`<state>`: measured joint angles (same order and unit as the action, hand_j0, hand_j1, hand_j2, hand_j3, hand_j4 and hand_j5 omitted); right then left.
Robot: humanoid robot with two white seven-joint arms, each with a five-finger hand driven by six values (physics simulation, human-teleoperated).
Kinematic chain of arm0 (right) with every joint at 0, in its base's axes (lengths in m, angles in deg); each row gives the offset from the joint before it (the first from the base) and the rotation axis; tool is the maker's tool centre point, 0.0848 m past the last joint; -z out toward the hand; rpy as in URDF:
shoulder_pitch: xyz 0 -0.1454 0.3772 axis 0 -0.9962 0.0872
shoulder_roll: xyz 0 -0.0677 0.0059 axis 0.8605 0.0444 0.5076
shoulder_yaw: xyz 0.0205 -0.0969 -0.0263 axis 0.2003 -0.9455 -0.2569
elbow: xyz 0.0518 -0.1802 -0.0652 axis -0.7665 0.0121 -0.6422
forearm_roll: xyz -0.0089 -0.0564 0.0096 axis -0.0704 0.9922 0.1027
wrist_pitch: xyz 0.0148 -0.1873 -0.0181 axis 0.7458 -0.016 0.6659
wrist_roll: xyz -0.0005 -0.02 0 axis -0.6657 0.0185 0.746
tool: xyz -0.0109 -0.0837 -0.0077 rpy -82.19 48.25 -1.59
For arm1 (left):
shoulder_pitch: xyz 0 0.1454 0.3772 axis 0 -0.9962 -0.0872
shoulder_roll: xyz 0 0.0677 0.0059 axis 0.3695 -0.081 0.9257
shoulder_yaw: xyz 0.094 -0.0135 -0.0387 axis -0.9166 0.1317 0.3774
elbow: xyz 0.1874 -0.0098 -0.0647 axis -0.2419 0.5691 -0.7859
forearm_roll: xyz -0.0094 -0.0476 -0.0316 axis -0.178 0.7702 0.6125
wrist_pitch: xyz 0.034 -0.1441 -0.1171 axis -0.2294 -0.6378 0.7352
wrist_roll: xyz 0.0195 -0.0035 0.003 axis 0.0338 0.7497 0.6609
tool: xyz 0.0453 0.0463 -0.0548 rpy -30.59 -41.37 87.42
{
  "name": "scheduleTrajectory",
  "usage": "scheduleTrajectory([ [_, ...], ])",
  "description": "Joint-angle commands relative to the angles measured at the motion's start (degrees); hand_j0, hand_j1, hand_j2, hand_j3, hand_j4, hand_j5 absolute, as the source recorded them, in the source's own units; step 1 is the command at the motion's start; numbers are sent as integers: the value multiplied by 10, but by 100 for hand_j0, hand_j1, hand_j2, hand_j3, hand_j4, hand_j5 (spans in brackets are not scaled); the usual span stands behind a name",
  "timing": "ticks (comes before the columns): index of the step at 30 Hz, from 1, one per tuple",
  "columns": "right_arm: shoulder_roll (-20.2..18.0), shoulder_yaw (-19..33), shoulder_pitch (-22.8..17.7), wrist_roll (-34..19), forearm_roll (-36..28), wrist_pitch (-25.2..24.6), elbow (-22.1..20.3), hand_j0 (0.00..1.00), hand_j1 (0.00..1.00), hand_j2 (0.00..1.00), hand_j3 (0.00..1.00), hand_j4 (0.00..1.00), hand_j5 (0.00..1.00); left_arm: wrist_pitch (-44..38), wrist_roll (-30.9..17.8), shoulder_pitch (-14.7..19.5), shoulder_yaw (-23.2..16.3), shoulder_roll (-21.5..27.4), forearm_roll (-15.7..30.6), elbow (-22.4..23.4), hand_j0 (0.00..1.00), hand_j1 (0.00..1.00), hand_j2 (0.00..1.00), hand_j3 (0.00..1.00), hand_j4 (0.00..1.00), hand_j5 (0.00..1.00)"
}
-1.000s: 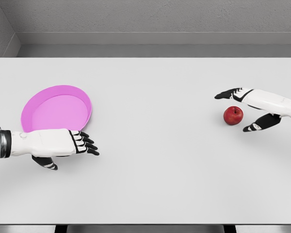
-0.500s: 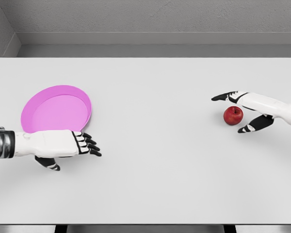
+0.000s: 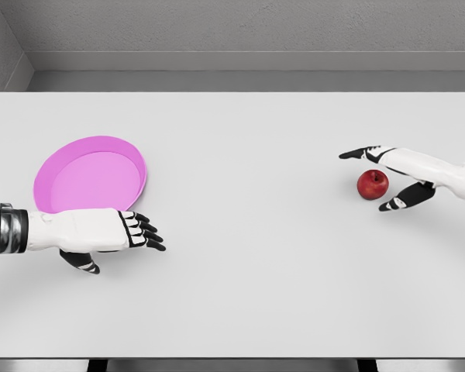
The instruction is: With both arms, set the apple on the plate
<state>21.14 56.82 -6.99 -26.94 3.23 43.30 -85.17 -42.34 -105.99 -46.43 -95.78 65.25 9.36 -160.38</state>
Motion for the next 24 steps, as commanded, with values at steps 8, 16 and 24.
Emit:
scheduleTrajectory([
  [8,13,-2,4,0,9,-1,25,99,99,99,99,99,99,-1,0,0,0,0,3,0,100,100,100,100,100,100],
  [16,22,-2,5,0,17,-1,37,99,99,99,99,99,99,-1,0,0,0,0,3,0,100,100,100,100,100,100],
  [24,27,-2,12,0,25,-1,47,99,99,99,99,99,99,-1,0,0,0,-1,3,0,100,100,100,100,100,100],
])
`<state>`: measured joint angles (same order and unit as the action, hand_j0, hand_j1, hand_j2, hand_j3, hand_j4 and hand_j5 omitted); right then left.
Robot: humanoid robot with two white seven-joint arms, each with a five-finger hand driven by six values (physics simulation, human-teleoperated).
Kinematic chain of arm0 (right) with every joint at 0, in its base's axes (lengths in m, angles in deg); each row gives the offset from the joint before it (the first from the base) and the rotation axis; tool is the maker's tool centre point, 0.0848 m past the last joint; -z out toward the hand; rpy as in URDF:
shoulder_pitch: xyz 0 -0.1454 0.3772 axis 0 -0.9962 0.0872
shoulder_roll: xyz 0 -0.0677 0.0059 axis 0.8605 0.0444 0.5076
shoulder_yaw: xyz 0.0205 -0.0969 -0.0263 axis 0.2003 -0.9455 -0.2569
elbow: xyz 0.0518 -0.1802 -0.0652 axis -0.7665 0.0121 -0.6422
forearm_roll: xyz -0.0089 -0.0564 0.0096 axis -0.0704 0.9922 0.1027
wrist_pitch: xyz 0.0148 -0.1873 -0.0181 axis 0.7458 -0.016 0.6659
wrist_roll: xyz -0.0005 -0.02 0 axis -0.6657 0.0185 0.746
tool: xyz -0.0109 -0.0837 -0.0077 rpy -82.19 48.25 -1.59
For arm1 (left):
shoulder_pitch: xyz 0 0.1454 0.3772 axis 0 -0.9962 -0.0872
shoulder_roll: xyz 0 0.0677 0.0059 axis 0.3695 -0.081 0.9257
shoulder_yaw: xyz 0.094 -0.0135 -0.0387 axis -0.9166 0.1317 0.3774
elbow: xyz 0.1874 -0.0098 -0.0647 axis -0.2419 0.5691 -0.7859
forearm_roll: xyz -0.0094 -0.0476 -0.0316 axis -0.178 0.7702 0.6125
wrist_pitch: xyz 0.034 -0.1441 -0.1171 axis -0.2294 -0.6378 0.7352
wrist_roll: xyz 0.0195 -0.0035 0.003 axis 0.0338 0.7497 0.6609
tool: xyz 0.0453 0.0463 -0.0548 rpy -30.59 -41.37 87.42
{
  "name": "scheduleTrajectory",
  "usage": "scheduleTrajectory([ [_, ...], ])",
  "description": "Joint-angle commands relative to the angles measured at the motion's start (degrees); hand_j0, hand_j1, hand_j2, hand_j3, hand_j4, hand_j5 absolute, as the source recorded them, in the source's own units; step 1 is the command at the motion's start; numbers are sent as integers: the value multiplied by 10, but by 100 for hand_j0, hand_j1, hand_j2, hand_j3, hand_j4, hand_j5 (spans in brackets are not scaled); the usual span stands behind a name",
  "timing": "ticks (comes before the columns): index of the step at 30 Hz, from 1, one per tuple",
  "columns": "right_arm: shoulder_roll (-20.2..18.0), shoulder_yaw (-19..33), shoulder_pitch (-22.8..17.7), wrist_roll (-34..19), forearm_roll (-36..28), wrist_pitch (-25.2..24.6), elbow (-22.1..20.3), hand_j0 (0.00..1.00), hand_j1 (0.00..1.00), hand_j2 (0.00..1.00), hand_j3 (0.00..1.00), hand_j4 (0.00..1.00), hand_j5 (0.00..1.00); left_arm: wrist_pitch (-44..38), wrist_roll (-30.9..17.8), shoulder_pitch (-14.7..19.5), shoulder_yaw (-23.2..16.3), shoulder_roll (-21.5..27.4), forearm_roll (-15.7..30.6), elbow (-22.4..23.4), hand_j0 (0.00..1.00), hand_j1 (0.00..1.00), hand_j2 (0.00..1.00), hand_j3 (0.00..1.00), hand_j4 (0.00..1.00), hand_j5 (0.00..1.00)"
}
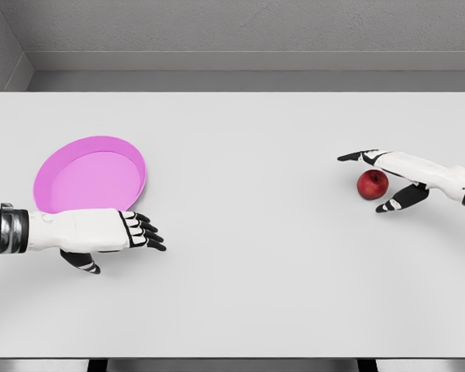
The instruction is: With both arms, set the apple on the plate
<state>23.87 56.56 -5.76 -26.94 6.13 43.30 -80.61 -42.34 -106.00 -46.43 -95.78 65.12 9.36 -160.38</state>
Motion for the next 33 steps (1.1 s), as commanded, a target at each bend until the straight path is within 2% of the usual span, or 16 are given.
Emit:
scheduleTrajectory([
  [1,0,0,0,0,-4,-1,2,99,99,99,99,99,99,-1,0,0,0,0,3,0,100,100,100,100,100,100],
  [5,7,-9,4,0,3,-1,16,99,99,99,99,99,99,-1,0,0,0,0,3,0,100,100,100,100,100,100],
  [16,8,-10,8,0,4,-1,18,99,99,99,99,99,99,-1,0,1,0,0,3,0,100,100,100,100,100,100],
  [22,9,-10,19,0,4,-1,53,99,99,99,99,99,99,-1,0,0,0,0,3,0,100,100,100,100,100,100],
  [33,8,-10,22,0,13,-1,53,86,86,86,86,86,86,-1,0,0,0,0,3,0,100,100,100,100,100,100],
])
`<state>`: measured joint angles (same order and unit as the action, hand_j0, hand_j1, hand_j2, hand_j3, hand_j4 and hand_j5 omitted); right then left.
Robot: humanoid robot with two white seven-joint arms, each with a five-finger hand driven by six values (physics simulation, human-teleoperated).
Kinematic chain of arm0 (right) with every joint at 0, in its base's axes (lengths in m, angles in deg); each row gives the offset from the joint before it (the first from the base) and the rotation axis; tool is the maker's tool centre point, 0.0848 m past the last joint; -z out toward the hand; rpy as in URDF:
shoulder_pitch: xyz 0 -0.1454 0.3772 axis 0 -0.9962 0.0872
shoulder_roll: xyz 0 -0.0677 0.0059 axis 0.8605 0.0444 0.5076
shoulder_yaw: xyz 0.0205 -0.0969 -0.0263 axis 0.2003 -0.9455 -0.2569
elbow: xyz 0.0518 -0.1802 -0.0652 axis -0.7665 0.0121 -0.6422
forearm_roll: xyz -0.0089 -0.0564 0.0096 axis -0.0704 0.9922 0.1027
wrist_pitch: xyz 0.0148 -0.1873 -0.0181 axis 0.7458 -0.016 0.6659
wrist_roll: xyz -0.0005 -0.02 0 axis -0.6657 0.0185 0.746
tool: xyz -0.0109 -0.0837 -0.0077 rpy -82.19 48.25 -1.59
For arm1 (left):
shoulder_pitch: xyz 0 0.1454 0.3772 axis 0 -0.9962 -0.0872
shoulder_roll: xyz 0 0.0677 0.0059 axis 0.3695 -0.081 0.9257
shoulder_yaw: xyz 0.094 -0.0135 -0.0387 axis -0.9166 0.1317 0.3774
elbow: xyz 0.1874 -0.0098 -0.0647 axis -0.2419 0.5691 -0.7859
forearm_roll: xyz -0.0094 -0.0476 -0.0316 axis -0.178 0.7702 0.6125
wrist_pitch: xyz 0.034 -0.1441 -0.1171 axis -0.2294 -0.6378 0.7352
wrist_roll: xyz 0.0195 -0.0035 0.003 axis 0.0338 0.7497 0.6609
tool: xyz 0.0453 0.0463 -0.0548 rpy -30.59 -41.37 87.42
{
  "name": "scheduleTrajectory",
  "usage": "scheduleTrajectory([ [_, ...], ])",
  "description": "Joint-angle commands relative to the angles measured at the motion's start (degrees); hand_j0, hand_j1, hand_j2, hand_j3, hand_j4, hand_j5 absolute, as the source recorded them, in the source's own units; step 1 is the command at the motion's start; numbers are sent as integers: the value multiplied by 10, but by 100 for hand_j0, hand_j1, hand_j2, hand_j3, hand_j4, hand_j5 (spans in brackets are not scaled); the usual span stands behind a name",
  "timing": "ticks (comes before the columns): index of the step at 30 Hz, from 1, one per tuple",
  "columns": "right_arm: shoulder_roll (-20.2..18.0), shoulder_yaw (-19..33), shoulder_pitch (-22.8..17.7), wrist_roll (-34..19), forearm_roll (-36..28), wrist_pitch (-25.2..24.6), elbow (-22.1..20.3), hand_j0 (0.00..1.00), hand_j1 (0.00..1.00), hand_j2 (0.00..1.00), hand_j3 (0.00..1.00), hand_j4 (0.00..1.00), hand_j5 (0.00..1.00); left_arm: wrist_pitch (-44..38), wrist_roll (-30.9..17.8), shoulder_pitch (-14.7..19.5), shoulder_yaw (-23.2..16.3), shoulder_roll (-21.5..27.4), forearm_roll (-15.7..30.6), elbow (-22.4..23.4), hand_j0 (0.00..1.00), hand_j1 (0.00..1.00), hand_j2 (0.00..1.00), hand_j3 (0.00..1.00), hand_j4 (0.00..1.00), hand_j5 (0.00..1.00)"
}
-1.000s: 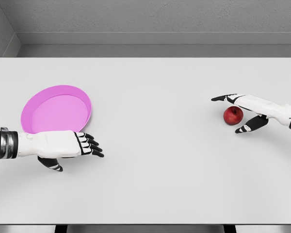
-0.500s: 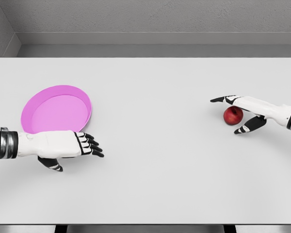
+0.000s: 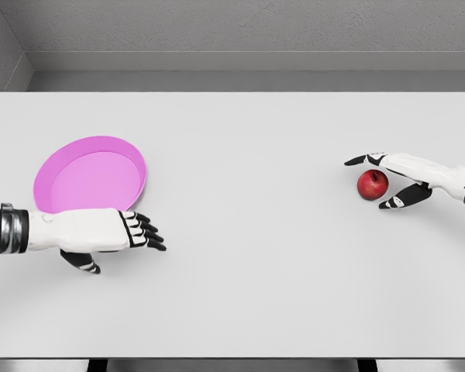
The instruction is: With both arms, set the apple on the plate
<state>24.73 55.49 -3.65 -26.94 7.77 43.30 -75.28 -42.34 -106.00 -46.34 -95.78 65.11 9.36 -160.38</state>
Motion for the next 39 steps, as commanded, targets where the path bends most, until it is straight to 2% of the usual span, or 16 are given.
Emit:
scheduleTrajectory([
  [1,-1,0,1,0,-3,-1,0,85,85,85,85,85,85,-1,0,-1,0,1,3,0,100,100,100,100,100,100],
  [11,-1,0,1,0,8,-1,0,81,81,81,81,81,81,-1,0,0,0,1,3,0,100,100,100,100,100,100],
  [15,-1,0,1,0,9,-1,0,74,74,74,74,74,74,-1,0,0,0,1,3,0,100,100,100,100,100,100],
  [28,-1,0,6,0,8,-1,6,69,69,69,69,69,69,-1,0,0,0,1,3,0,100,100,100,100,100,100],
  [32,0,0,6,0,8,-1,6,64,64,64,64,64,64,-1,0,0,1,1,3,0,100,100,100,100,100,100],
  [39,2,1,6,0,7,-1,6,63,63,63,63,63,63,-1,0,0,1,1,3,0,100,100,100,100,100,100],
])
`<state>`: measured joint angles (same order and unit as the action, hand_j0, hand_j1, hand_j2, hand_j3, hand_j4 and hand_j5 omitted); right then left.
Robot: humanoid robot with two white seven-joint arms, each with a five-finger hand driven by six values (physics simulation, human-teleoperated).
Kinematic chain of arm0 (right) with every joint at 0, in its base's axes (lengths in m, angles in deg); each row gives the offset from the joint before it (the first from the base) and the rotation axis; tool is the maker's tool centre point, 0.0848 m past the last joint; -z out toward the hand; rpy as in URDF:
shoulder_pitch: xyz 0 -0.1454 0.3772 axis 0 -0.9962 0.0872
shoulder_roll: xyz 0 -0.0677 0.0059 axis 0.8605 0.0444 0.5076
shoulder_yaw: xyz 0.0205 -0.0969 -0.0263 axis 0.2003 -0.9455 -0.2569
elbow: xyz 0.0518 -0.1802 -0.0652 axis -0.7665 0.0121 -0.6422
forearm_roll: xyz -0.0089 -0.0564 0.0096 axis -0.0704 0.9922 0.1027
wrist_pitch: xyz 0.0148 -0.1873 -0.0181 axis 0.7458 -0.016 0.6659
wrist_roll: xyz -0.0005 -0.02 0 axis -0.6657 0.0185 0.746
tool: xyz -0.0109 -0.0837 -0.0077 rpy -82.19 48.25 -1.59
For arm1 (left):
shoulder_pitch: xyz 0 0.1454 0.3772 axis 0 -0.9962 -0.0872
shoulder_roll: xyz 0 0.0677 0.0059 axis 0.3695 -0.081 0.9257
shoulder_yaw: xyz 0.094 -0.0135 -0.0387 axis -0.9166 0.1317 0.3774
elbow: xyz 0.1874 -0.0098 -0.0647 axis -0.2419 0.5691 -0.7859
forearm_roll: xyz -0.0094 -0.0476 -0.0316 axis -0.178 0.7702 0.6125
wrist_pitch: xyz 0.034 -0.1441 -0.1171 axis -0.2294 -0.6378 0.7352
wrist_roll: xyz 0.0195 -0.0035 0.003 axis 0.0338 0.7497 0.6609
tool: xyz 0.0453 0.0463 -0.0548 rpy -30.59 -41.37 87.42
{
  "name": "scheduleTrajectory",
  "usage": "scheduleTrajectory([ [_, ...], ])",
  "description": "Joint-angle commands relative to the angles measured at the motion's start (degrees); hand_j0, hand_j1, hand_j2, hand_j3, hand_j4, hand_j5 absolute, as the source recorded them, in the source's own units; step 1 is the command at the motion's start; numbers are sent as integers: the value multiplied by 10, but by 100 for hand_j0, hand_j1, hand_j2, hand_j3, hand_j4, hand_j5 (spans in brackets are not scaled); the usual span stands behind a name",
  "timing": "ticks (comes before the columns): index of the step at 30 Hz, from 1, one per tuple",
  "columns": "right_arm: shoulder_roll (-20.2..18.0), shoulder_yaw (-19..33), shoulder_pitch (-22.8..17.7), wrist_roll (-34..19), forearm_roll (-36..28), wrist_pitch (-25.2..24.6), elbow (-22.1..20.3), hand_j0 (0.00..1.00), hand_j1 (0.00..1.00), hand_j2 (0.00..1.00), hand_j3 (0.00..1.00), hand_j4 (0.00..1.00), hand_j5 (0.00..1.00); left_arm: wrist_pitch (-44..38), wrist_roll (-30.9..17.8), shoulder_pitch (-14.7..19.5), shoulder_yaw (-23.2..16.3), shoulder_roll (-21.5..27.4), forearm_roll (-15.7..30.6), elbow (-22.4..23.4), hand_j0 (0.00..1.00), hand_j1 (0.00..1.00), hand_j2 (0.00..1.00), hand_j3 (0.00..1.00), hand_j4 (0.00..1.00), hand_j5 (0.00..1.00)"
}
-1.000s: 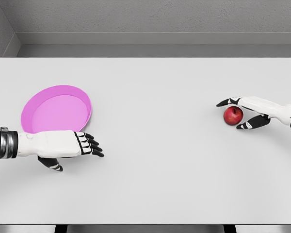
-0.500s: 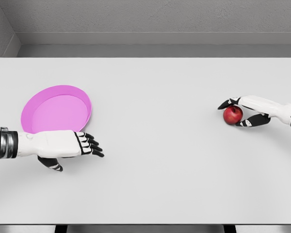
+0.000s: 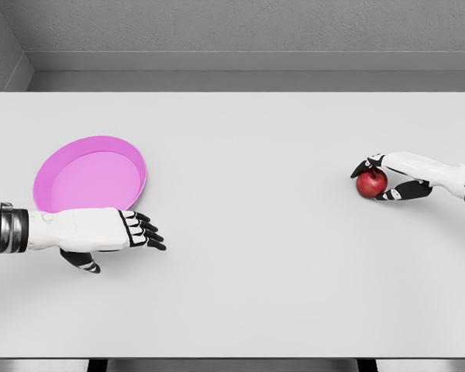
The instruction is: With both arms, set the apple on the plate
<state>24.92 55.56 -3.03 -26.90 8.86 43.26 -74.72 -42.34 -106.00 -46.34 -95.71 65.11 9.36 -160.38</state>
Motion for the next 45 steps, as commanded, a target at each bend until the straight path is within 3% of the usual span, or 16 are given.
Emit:
scheduleTrajectory([
  [1,0,0,0,0,-4,-1,-1,63,63,63,63,63,63,-1,0,0,0,1,3,0,100,100,100,100,100,100],
  [15,5,1,16,0,-13,-1,-8,56,56,56,56,56,56,-1,0,0,0,1,3,0,100,100,100,100,100,100],
  [17,5,0,24,0,-21,-1,-25,56,56,56,56,56,56,-1,0,0,0,1,3,0,100,100,100,100,100,100],
  [19,10,-7,31,0,-21,-1,-76,55,55,55,55,55,55,-1,0,0,0,1,3,0,100,100,100,100,100,100],
  [22,58,-78,57,0,-21,-1,-138,55,55,55,55,55,55,-1,0,0,0,1,3,0,100,100,100,100,100,100],
  [25,142,-167,112,0,-20,-1,-147,55,55,55,55,55,55,-1,0,0,0,1,3,0,100,100,100,100,100,100],
  [27,166,-196,159,0,-20,-1,-151,55,55,55,55,55,55,-1,0,0,0,1,3,0,100,100,100,100,100,100],
  [29,158,-190,178,0,-22,-1,-153,55,55,55,55,55,55,-1,0,0,0,1,3,0,100,100,100,100,100,100],
  [31,115,-102,169,0,-52,-1,-153,67,67,67,67,67,67,-1,0,0,0,1,3,0,100,100,100,100,100,100],
  [32,78,-38,158,0,-55,-1,-148,79,79,79,79,79,79,-1,0,0,0,1,3,0,100,100,100,100,100,100],
  [34,30,19,137,0,-55,-1,-115,100,100,100,100,100,100,-1,0,0,0,1,3,0,100,100,100,100,100,100],
  [37,-7,47,113,0,-55,-1,-90,100,100,100,100,100,100,-1,0,0,0,1,3,0,100,100,100,100,100,100],
  [45,-8,12,110,0,-54,-1,-93,100,100,100,100,100,100,-1,0,0,0,1,3,0,100,100,100,100,100,100],
])
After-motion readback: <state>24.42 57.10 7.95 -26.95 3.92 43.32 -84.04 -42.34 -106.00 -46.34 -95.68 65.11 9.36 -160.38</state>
